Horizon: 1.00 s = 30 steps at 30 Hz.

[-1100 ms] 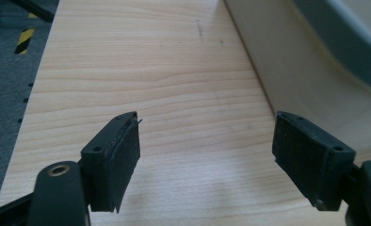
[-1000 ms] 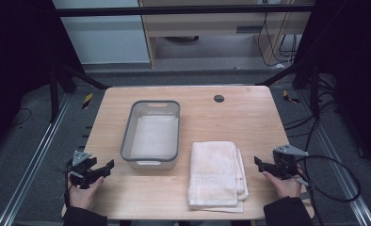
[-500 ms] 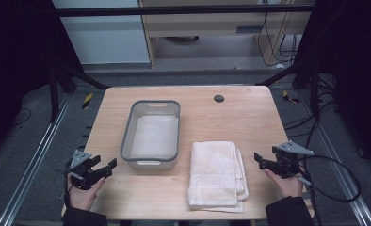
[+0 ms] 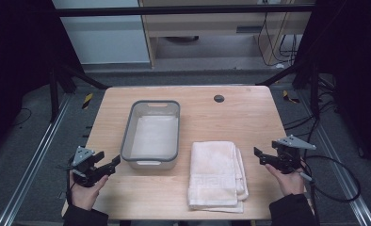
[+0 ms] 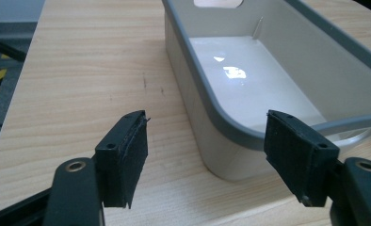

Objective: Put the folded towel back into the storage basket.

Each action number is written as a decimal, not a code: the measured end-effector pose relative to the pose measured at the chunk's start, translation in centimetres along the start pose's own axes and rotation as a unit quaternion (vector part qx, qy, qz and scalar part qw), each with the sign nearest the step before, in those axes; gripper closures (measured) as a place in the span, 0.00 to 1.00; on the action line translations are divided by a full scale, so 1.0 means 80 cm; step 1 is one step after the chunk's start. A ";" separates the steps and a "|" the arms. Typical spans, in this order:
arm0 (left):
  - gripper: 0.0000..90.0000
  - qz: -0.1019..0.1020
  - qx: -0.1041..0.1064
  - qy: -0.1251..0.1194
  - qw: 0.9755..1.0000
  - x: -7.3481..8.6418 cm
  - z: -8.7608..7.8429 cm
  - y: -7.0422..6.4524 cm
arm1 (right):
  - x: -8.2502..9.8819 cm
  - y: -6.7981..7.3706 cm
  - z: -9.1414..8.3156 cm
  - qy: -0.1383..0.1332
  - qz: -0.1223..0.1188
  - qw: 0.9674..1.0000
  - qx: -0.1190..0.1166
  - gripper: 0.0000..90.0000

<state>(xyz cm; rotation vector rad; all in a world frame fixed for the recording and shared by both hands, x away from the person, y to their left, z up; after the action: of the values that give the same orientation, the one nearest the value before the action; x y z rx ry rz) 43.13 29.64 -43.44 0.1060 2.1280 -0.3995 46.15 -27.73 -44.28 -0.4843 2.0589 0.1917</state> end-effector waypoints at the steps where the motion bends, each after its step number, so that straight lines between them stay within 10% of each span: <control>1: 0.34 0.001 0.002 -0.001 1.000 -0.002 -0.001 -0.002 | -0.001 0.000 -0.001 0.000 0.000 1.000 0.000 0.25; 30: 0.39 0.061 0.059 -0.009 0.996 -0.041 0.008 -0.091 | -0.049 0.009 -0.005 -0.006 -0.007 1.000 -0.022 0.24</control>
<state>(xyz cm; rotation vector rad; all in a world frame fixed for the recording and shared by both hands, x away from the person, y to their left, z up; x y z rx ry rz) 43.79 22.82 -39.27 0.2985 2.0671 -0.4525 47.27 -26.17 -40.76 -0.5233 2.0437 0.2326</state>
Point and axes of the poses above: each handheld gripper's, and its own axes: z roughly forward along the jaws, x roughly out of its underside, y roughly to its left, the point moved 1 cm from there along z, roughly forward along the jaws, and after that the axes turned 9 degrees about -z, right-handed, at the moved point
